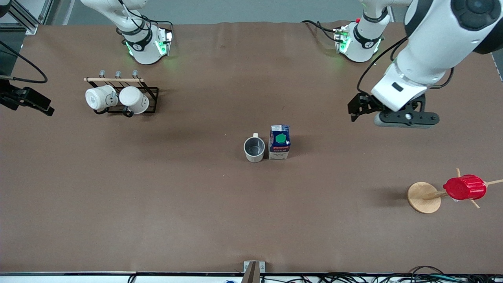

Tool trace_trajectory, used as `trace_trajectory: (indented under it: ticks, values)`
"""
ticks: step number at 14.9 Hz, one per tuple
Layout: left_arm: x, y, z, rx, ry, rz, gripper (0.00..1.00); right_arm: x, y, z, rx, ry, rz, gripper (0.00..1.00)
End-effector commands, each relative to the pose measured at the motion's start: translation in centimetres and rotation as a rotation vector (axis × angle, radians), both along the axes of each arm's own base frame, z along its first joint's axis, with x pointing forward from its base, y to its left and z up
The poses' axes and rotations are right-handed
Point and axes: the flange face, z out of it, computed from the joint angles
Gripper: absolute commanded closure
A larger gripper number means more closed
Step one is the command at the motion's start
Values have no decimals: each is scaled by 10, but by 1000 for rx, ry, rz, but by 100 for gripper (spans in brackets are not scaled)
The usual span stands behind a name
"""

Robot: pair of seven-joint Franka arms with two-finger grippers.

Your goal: Place cup and milk on table

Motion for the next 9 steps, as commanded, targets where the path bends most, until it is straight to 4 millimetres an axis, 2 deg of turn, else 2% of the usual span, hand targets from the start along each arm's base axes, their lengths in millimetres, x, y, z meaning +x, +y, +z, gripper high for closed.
trace_trajectory:
  ticks: [1,9]
  values:
    - [-9,14,12,-5,-11,10,0,-5,1,1,18,8,16,0]
    - [-4,37,30,0,-26,-10,0,-3,2,2,59,-8,28,0]
